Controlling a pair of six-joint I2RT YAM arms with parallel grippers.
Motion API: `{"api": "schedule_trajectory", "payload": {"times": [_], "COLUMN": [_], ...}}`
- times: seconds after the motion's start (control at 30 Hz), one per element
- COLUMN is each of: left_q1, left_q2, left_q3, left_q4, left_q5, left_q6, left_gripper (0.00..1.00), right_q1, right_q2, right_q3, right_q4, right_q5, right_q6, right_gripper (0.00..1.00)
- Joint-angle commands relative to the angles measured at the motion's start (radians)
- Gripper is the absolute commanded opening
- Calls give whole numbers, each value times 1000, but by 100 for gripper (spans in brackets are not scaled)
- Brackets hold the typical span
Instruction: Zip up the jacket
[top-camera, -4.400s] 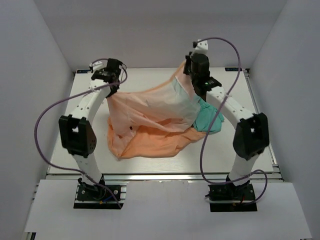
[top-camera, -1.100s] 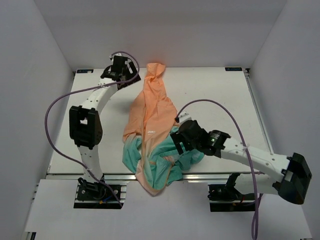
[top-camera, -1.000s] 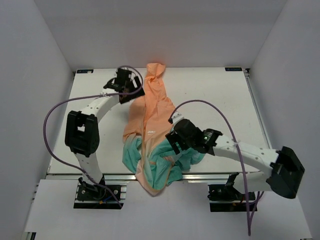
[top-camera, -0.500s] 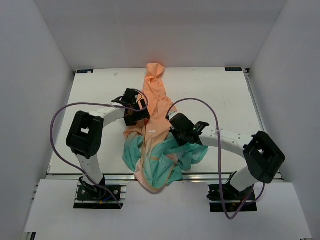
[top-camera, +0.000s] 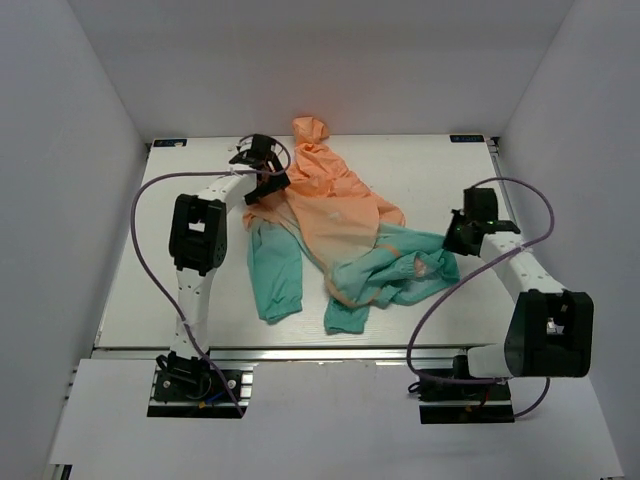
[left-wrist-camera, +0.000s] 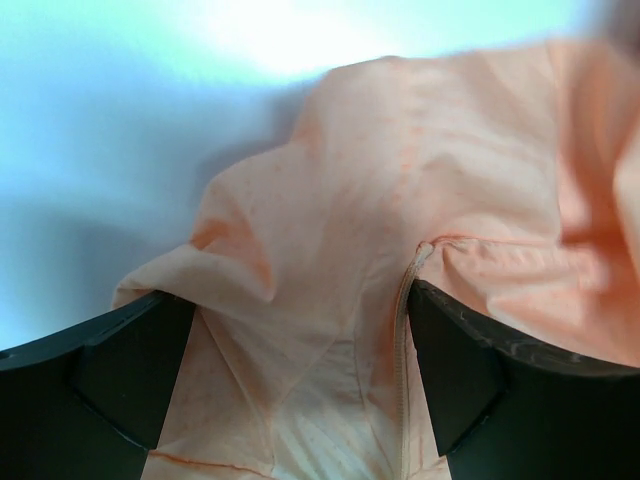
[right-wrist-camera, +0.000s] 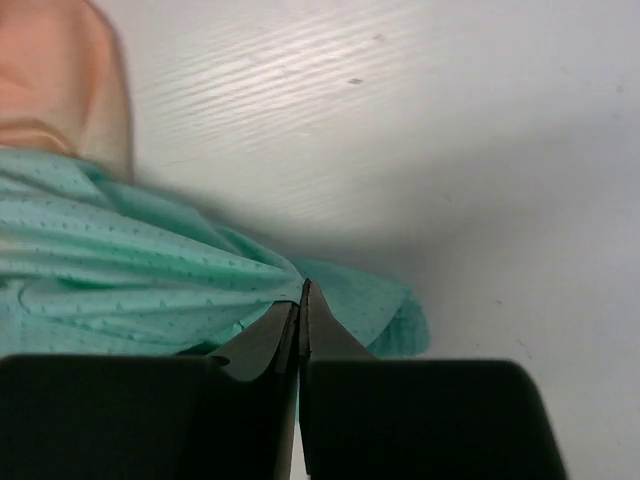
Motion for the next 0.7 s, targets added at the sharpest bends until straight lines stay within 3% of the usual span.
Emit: {"api": "schedule_trajectory", "payload": {"times": [0.0,0.13,0.27,0.37,0.4,0.5,0.6,0.67], "left_q1": [60,83,108,108,106,105,76,49], "left_q2": [206,313,338,262,237,145,23,-110], "left_q3": [114,297,376,307,275,273,206,118], "left_q4": [-124,-137,-84,25,46,56,8,7], "left_q5": [-65,-69,-5,82,107,191,213,216], "left_q6": [42,88,172,229,234,244,244,247], "left_gripper": [98,98,98,98,98,98,98,98], "right_q1": [-151,-315,-341,-326,-312,-210,-37,19], "right_q2": [46,140,187,177,168,122,39,-5], "right_q3": [16,88,202,205,194,185,185,164], "right_q4": [-6,18,-18,-3,17,-17,-66,-72], "right_q5": [-199,-261,-160,-298,-344,-253,-90,-68], "right_q6": [17,32,28,-53,-69,-118,-107,-107], "right_gripper": [0,3,5,34,47,73,75,75]}}
